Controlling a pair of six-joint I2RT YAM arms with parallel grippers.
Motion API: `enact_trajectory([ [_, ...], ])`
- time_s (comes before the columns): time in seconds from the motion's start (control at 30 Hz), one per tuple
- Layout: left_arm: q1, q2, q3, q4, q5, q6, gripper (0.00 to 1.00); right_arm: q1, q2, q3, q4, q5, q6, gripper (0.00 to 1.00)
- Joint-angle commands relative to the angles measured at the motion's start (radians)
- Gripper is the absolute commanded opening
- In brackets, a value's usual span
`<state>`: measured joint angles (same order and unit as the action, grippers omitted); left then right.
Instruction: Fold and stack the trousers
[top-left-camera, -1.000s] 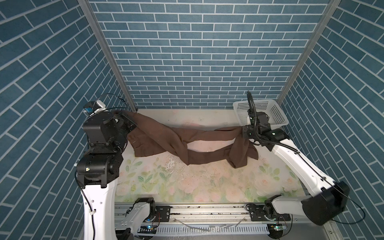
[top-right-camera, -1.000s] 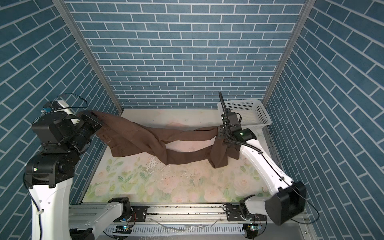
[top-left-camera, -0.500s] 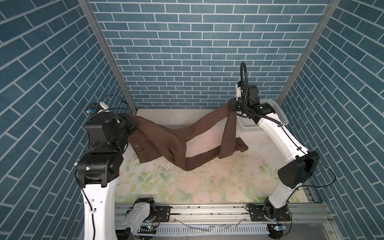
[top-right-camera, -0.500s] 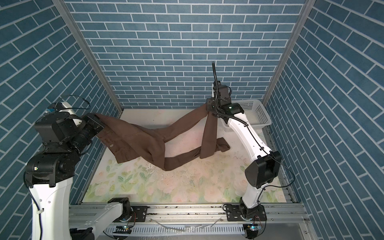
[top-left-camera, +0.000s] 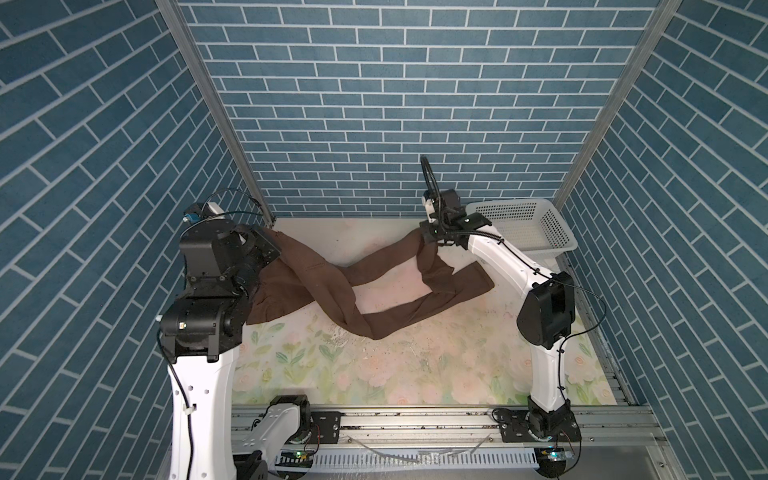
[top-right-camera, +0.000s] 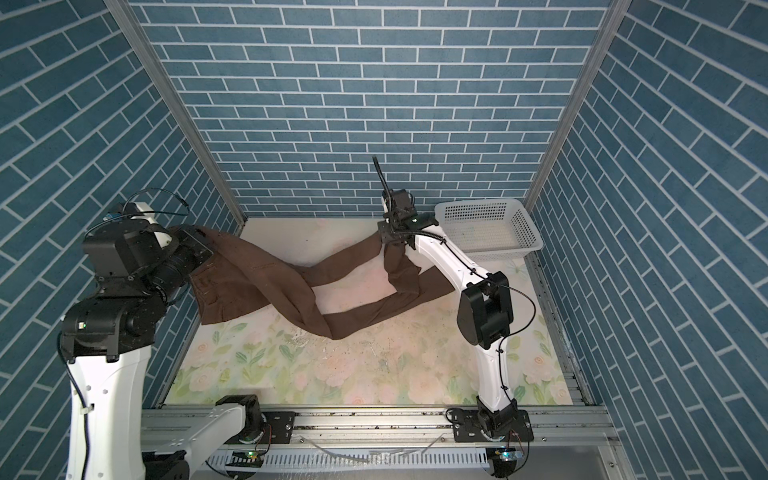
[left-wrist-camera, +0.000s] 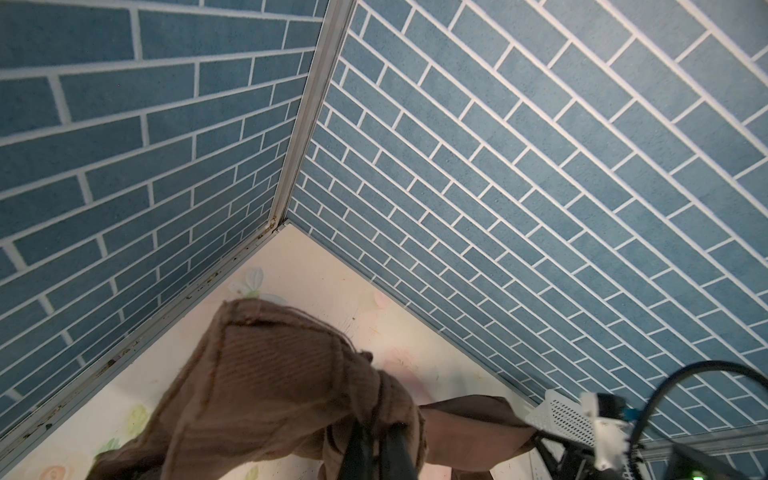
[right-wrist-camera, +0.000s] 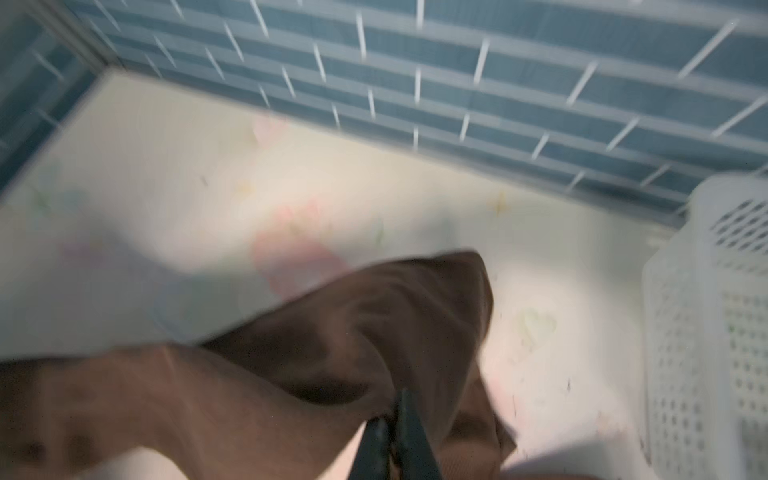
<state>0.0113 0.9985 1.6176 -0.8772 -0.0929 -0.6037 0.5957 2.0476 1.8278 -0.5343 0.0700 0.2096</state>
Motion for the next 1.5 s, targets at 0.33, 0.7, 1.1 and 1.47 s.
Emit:
enact_trajectory([
  [0.33,0.009,-0.01,-0.068,0.085,-0.01,0.012,0.0,-0.027,-0.339,-0.588,0.062,-0.084,0.037,0.53],
  [0.7,0.009,-0.007,-0.073,0.071,-0.012,-0.005,0.0,0.054,-0.251,-0.629,0.15,-0.333,0.092,0.71],
  [1.1,0.009,-0.018,-0.096,0.071,-0.022,-0.006,0.0,0.056,-0.17,-0.651,0.205,-0.358,0.177,0.19],
  [1.47,0.009,-0.015,-0.063,0.06,-0.001,0.0,0.0,-0.114,-0.654,-0.766,0.095,0.005,0.201,0.0],
])
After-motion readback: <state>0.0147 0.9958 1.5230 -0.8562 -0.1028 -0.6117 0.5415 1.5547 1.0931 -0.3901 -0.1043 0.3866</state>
